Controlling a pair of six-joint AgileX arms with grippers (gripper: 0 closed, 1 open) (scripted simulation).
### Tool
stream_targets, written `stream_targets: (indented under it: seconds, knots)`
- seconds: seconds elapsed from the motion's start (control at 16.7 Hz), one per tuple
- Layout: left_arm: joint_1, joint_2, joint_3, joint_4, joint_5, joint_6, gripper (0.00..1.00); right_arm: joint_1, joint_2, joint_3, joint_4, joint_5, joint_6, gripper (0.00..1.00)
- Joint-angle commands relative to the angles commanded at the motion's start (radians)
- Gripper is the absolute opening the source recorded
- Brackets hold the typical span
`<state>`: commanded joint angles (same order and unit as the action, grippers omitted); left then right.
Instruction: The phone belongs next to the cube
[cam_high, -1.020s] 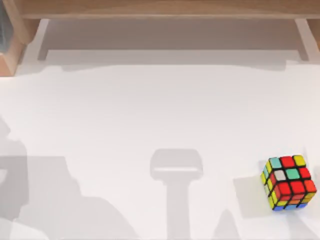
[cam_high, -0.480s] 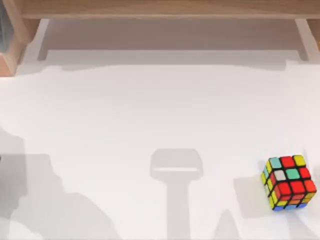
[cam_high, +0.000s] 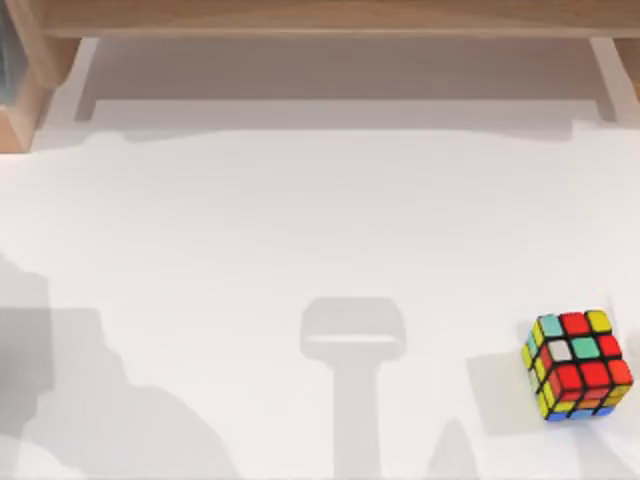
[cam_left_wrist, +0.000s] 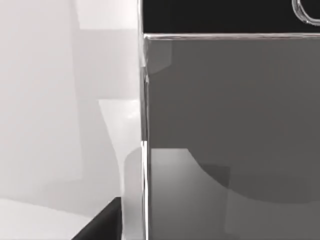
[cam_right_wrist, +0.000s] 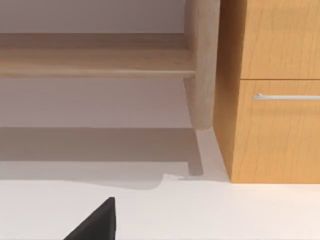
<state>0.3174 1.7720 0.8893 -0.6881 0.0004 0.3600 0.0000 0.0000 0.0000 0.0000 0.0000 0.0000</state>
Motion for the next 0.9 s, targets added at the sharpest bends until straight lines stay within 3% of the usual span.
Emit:
stream_targets:
  seconds: [0.42,0.9]
  knots:
    - [0.0,0.0,0.0,0.0,0.0,0.0,0.02,0.0,0.0,0.0,0.0,0.0,0.0,1.0]
    - [0.0,0.0,0.0,0.0,0.0,0.0,0.0,0.0,0.0,0.0,0.0,0.0,0.0,1.0]
